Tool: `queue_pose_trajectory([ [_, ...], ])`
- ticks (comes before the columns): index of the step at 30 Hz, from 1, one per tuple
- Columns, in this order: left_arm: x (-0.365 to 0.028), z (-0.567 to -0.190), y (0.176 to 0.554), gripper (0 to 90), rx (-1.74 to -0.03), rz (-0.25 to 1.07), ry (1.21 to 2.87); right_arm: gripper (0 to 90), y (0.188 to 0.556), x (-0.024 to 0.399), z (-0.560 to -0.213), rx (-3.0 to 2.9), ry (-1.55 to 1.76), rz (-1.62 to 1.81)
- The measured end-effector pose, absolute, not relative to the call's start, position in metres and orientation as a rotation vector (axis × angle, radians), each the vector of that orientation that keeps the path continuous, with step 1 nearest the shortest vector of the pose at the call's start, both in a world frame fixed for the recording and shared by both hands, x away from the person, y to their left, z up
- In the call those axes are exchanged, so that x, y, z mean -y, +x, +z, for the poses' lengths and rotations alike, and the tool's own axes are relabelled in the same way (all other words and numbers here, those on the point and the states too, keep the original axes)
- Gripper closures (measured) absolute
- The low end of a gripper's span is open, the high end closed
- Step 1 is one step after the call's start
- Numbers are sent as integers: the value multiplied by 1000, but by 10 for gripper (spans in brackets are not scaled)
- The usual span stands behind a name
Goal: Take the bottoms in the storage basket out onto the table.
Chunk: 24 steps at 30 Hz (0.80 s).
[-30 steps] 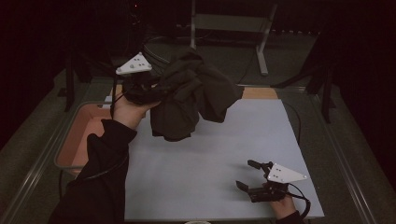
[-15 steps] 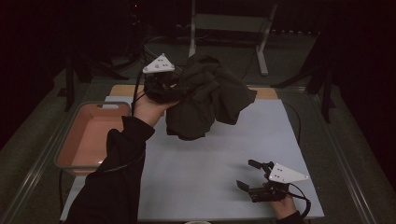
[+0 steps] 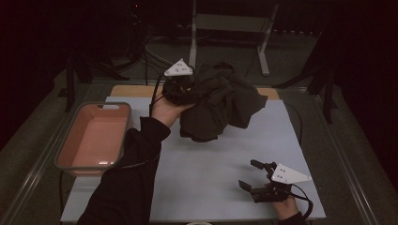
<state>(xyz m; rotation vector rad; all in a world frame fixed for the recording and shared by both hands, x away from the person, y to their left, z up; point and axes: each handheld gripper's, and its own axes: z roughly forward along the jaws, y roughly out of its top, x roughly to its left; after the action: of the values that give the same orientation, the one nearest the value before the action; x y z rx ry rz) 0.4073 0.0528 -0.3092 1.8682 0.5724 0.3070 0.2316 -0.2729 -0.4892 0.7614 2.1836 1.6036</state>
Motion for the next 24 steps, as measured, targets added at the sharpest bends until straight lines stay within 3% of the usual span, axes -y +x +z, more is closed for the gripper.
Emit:
queue_pose_trajectory([
  [24,-20,-359,429,613,-611,234,1924,137,230,277,-488,-2160,770,1608],
])
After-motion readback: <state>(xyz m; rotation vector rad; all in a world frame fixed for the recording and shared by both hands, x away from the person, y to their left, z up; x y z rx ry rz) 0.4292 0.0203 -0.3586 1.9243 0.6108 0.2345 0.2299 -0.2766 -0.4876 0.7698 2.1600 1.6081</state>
